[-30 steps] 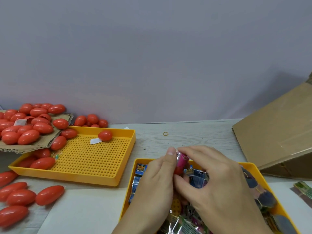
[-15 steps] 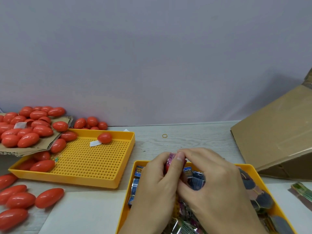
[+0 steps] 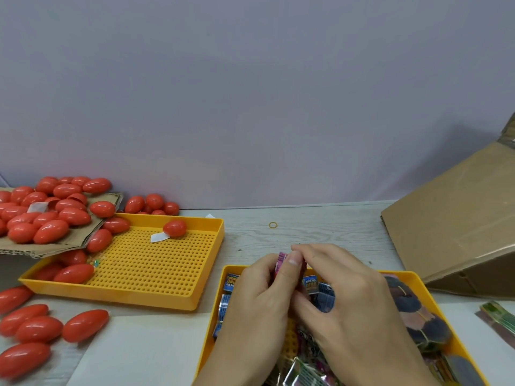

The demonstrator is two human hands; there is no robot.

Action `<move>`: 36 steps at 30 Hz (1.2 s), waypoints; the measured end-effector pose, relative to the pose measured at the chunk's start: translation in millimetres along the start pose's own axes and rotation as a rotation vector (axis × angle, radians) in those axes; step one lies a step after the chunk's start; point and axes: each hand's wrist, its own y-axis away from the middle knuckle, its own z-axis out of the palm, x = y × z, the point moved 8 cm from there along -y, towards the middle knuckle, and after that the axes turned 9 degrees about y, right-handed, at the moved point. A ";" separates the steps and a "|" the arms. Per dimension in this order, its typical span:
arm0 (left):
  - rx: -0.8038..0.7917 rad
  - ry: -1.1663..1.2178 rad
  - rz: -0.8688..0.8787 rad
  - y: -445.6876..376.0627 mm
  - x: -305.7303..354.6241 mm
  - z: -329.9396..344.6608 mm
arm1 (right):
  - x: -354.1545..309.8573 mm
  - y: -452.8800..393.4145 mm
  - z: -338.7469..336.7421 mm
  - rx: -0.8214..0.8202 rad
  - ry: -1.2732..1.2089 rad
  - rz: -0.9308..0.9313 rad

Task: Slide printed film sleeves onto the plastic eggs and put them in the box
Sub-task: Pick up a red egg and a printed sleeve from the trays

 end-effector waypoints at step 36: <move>-0.006 0.316 -0.096 -4.0 -8.8 -2.5 | 12.5 1.0 -6.1 0.006 -0.180 0.116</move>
